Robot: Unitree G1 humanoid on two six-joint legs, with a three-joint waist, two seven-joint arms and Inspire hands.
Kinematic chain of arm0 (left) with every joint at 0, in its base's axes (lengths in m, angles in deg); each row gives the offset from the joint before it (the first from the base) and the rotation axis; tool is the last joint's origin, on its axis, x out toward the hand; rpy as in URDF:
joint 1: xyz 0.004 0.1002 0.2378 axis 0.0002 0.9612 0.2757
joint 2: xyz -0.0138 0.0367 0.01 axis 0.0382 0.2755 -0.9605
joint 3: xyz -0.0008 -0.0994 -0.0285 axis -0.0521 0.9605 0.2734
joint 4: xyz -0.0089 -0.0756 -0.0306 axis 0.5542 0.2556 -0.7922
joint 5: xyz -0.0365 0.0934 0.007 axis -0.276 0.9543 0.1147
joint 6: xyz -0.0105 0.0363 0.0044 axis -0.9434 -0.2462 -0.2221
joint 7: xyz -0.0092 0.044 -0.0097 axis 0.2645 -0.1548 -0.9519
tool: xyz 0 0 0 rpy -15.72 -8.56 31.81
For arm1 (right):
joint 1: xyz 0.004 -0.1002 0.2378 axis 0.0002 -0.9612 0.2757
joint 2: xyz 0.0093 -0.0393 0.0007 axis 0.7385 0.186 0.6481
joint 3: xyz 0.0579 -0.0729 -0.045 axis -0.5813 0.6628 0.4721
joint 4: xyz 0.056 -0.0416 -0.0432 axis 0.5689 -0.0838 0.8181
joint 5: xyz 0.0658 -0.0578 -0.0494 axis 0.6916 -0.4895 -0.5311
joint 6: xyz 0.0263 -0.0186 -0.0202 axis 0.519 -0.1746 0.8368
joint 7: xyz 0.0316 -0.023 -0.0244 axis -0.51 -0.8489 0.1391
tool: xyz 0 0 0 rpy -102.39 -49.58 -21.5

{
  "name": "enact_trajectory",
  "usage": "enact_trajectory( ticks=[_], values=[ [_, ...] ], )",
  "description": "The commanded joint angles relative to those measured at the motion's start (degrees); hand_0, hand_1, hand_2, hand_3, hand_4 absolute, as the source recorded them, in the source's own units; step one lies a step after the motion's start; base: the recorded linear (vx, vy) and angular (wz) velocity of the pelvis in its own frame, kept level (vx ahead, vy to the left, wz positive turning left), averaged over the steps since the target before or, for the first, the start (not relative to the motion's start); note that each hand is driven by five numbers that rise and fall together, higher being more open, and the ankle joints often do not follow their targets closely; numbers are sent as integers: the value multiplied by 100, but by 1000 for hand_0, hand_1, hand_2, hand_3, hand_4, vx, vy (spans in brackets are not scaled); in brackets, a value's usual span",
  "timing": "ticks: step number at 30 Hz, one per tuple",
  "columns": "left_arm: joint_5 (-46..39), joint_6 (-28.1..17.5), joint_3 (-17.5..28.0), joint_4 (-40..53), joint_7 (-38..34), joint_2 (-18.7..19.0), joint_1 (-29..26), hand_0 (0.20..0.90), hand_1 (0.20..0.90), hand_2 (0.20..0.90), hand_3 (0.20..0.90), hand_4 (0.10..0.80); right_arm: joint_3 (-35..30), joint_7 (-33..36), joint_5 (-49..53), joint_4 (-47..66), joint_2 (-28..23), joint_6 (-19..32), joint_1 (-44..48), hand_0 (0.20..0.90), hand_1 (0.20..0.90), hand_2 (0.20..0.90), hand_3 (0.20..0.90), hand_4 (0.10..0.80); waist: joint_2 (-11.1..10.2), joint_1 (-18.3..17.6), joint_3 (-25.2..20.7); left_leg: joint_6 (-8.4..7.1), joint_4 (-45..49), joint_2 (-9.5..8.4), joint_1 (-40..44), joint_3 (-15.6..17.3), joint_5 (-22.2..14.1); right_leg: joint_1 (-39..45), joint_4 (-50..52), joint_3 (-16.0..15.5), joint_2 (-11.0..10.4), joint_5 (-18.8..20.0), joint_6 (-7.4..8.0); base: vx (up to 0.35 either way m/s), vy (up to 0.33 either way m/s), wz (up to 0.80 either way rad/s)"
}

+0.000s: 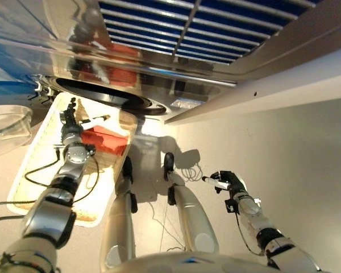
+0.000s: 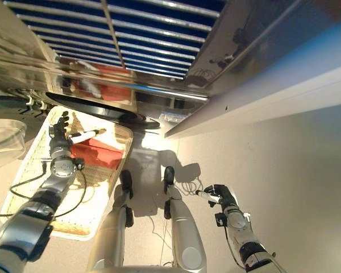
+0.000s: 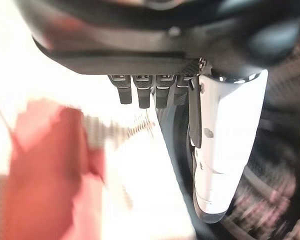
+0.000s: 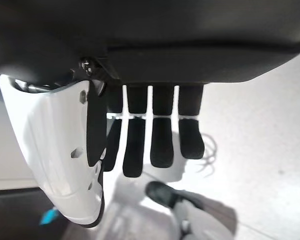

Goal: Pick up the clothes and place them into the washing machine

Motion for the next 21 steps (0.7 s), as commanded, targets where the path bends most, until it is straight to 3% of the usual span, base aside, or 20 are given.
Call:
enact_trajectory(
  ticks=[1, 2, 6, 7, 11, 14, 21],
  values=[
    [1641, 233, -143, 451, -888, 938, -138, 900, 900, 900, 900, 800, -306, 180, 51, 39, -510, 312, -627, 900, 900, 900, 900, 800, 15, -4, -60, -233, 337, -126, -352, -270, -121, 98, -229, -196, -80, 359, 172, 0, 0, 0],
    [1641, 233, -148, 447, -887, 935, -133, 900, 900, 900, 900, 800, -304, 181, 50, 34, -509, 311, -633, 900, 900, 900, 900, 800, 40, 13, -94, -260, 331, -102, -274, -316, -303, 160, -216, -165, -44, 222, 211, -8, 16, 4],
    [2707, 646, -657, 704, -958, 1480, -188, 900, 900, 900, 900, 800, -279, 137, 52, 19, -564, 384, -660, 900, 900, 900, 900, 800, 81, 30, -98, -247, 336, -105, -287, -315, -300, 151, -208, -167, -57, 232, 223, -9, 12, 6],
    [2999, 707, -794, 777, -945, 1637, -222, 900, 900, 900, 900, 800, -280, 114, 57, 52, -586, 384, -674, 900, 900, 900, 900, 800, 56, 13, -63, -217, 347, -132, -372, -267, -114, 90, -219, -203, -95, 371, 183, -113, 7, 1],
    [3828, 836, -1341, 1006, -755, 2080, -408, 900, 900, 900, 900, 800, -288, 50, 48, 33, -687, 419, -703, 900, 900, 900, 900, 800, 79, 3, -61, -207, 358, -133, -387, -276, -123, 88, -225, -195, -101, 381, 190, -29, 2, 0],
    [4053, 862, -1523, 1179, -616, 2217, -498, 900, 900, 900, 900, 800, -287, 31, 56, 73, -719, 402, -701, 900, 900, 900, 900, 800, 95, -6, -63, -198, 365, -137, -385, -266, -139, 84, -218, -182, -97, 380, 189, 0, 0, 0],
    [4621, 633, -2563, 1252, -111, 2433, -1073, 900, 900, 900, 900, 800, -220, -88, 73, 185, -864, 385, -700, 900, 900, 900, 900, 800, 143, -68, -62, -189, 397, -135, -408, -249, -151, 66, -195, -145, -90, 380, 187, 0, 0, 0]
  ],
)
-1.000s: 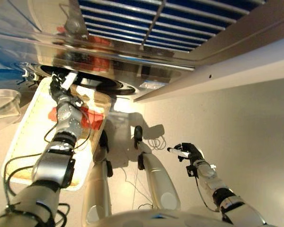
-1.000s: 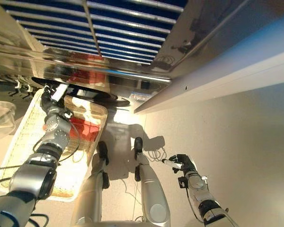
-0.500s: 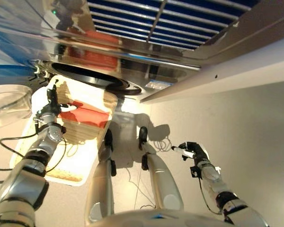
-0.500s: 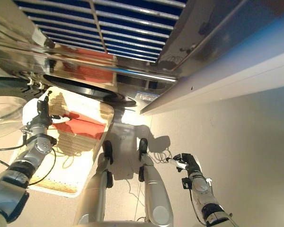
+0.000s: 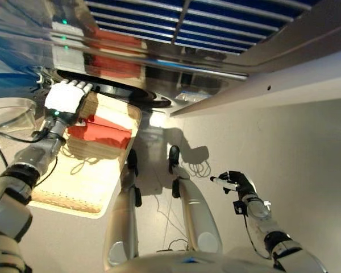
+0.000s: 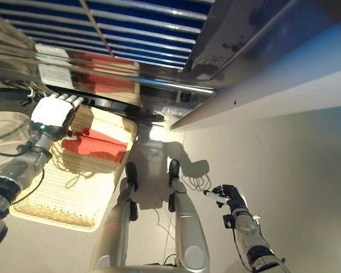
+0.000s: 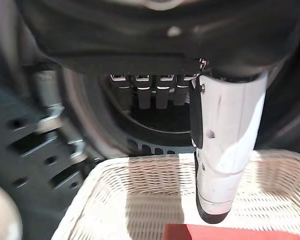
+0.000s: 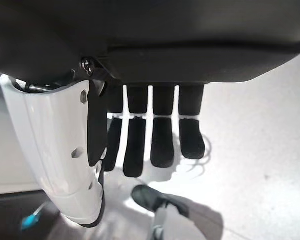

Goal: Pick up the clothes and place them into the washing machine

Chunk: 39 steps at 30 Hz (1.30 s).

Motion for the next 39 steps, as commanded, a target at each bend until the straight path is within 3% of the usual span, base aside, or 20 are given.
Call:
enact_trajectory(
  ticks=[1, 8, 9, 11, 12, 14, 24, 39],
  values=[
    [219, -160, 31, 288, 77, 443, -151, 900, 900, 900, 900, 800, -73, -47, 76, 297, -604, 169, -574, 900, 900, 900, 900, 800, -27, -116, -379, -223, 476, -126, -340, -220, -270, 282, -472, -111, -55, 491, 183, 0, 0, 0],
    [1, -410, -417, 329, 484, 203, -460, 900, 900, 900, 900, 800, -72, -69, 134, 329, -696, 129, -502, 900, 900, 900, 900, 800, -3, -183, -330, -224, 494, -119, -370, -196, -263, 246, -454, -89, -48, 499, 171, 13, 3, -1],
    [-83, -507, -489, 377, 590, 216, -435, 900, 900, 900, 900, 800, -80, -75, 143, 302, -723, 118, -505, 900, 900, 900, 900, 800, 26, -180, -360, -245, 499, -101, -303, -243, -458, 298, -439, -46, -12, 363, 211, 0, 0, 0],
    [-195, -546, -574, 143, 630, 127, -507, 900, 900, 900, 900, 800, -69, -114, 137, 292, -753, 114, -480, 900, 900, 900, 900, 800, -2, -211, -312, -219, 535, -120, -405, -171, -283, 209, -434, -68, -41, 506, 163, -10, 11, -6],
    [-359, -592, -586, 61, 679, 32, -503, 900, 900, 900, 900, 800, -66, -125, 141, 258, -763, 116, -464, 900, 900, 900, 900, 800, 25, -209, -341, -242, 544, -102, -345, -221, -475, 259, -416, -29, 1, 367, 201, 93, 6, -9],
    [-592, -731, -641, 170, 910, 70, -481, 900, 900, 900, 900, 800, -81, -140, 155, 290, -815, 89, -476, 900, 900, 900, 900, 800, 38, -221, -319, -239, 574, -113, -379, -212, -483, 232, -392, -15, 11, 360, 191, 42, 5, -6],
    [-2193, -1027, -199, -346, 2009, -307, -71, 900, 900, 900, 900, 800, -117, -343, 152, 301, -968, -89, -363, 900, 900, 900, 900, 800, 47, -258, -287, -257, 641, -110, -487, -179, -470, 123, -351, -4, 13, 393, 174, -1, 1, 0],
    [-2429, -880, -111, -839, 2278, -561, -242, 900, 900, 900, 900, 800, -160, -399, 143, 333, -1087, -239, -195, 900, 900, 900, 900, 800, -33, -287, -131, -261, 708, -94, -619, -205, -439, 8, -298, -47, 25, 405, 164, 0, 0, 0]
  ],
)
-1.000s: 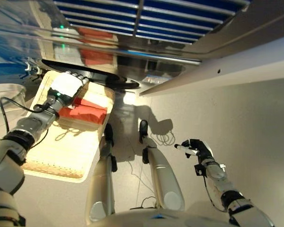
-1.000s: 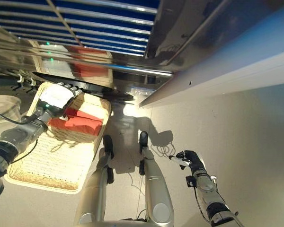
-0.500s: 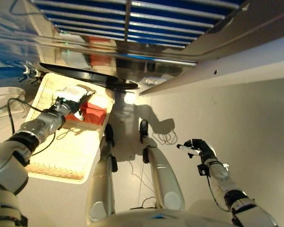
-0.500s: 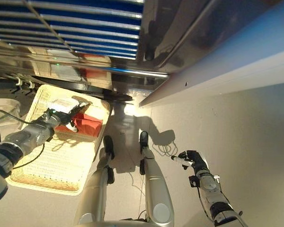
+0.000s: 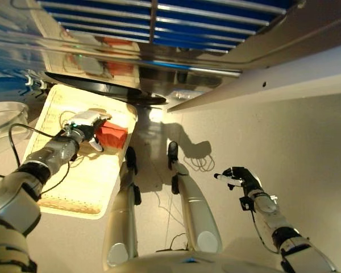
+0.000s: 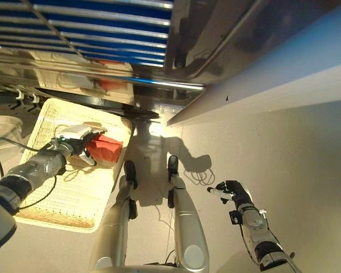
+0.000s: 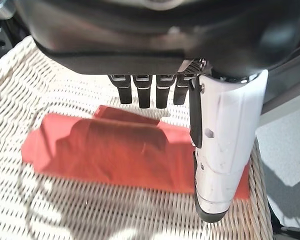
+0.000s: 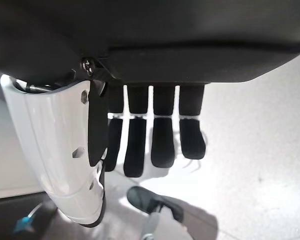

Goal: Pick up the clothes and place them into the washing machine

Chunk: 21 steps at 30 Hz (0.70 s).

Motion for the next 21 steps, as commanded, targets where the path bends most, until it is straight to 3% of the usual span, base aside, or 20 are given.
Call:
enact_trajectory(
  ticks=[1, 20, 21],
  values=[
    [-168, -1, 601, -67, -36, 12, -135, 900, 900, 900, 900, 800, -162, -12, 134, 117, -693, -55, -293, 900, 900, 900, 900, 800, -41, -149, -119, -286, 638, -50, -496, -285, -377, 251, -513, -194, 12, 479, 156, 0, 0, 0],
    [433, 616, 396, -988, -246, -302, -776, 900, 900, 900, 900, 800, -132, 185, 223, 218, -630, -129, 49, 900, 900, 900, 900, 800, -290, -302, 315, -255, 1045, -5, -1074, -291, -430, -226, -293, -196, 37, 498, 124, -1, 0, 0],
    [432, 615, 394, -990, -247, -303, -779, 711, 711, 711, 711, 665, -134, 186, 223, 218, -629, -129, 49, 900, 900, 900, 900, 800, -290, -300, 314, -255, 1048, -4, -1077, -291, -431, -228, -293, -196, 37, 498, 124, 0, 0, 0]
  ],
)
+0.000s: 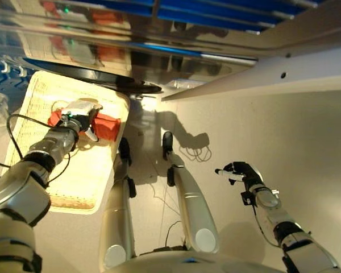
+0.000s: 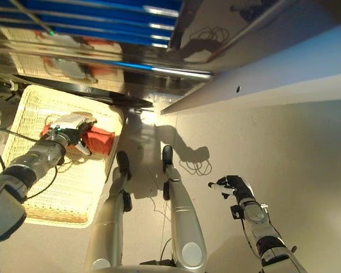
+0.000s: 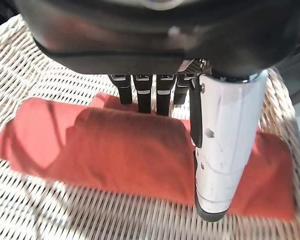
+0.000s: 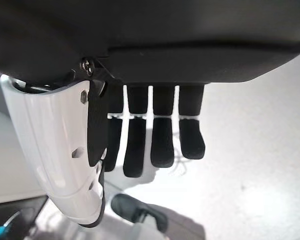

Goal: Pick up the clothes and place them into the washing machine

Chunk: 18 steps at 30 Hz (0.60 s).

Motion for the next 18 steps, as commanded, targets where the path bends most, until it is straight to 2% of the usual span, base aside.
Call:
enact_trajectory(
  ticks=[1, 5, 18],
  values=[
    [227, 180, 342, -385, 87, -88, -35, 200, 200, 200, 200, 300, -134, 245, 192, 103, -523, -60, -209, 900, 900, 900, 900, 800, -80, -53, -9, -263, 838, -9, -699, -278, -395, 64, -360, -204, 48, 502, 113, 0, 0, 0],
    [199, 252, 420, -443, 75, -222, -65, 200, 200, 200, 200, 300, -146, 260, 215, 49, -471, -76, -163, 900, 900, 900, 900, 800, -83, -59, -12, -258, 830, -16, -721, -280, -408, 38, -372, -184, 45, 510, 118, 0, 0, 0],
    [276, 295, 575, -349, 48, -256, 158, 200, 200, 200, 200, 300, -137, 222, 205, 54, -448, -75, -172, 900, 900, 900, 900, 800, -1, -21, -159, -280, 525, -46, -446, -234, -372, 242, -601, -131, 34, 577, 152, 7, 9, -2]
  ],
)
